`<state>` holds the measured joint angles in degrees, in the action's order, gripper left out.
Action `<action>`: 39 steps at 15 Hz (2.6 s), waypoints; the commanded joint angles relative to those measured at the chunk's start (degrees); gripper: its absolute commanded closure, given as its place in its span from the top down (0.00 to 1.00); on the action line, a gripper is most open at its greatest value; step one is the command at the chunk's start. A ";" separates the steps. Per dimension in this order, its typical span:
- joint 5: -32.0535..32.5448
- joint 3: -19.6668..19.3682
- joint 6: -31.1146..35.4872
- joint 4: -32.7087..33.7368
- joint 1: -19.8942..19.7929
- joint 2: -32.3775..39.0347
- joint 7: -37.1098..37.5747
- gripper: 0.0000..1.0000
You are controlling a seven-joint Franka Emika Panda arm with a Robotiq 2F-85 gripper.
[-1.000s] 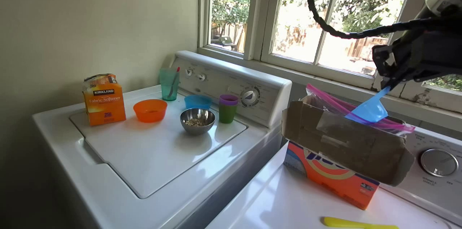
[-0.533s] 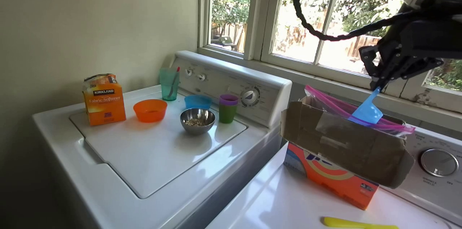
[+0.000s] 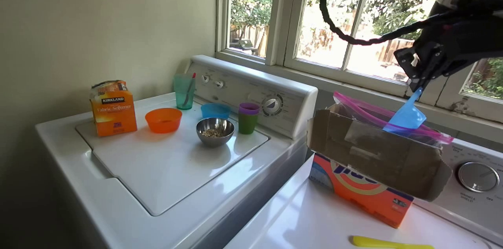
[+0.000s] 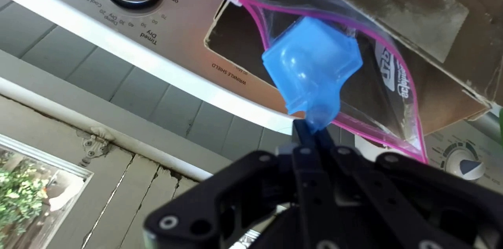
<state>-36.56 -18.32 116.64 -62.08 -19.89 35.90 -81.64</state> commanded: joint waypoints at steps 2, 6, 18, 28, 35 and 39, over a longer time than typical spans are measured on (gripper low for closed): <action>1.69 -0.63 3.24 -1.19 1.17 0.44 -2.67 0.01; 2.36 -0.56 -1.24 -2.02 2.18 -0.35 -0.28 0.01; 2.24 -0.76 5.98 -3.23 3.67 0.18 -2.12 0.01; 10.11 -4.28 12.70 -10.29 10.99 -3.16 -0.72 0.01; 17.78 -8.83 13.65 -12.61 15.89 -3.76 3.47 0.01; 22.05 -10.29 18.83 -14.55 19.44 -3.61 3.07 0.01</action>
<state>-18.61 -26.66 130.55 -72.16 -4.14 33.87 -79.36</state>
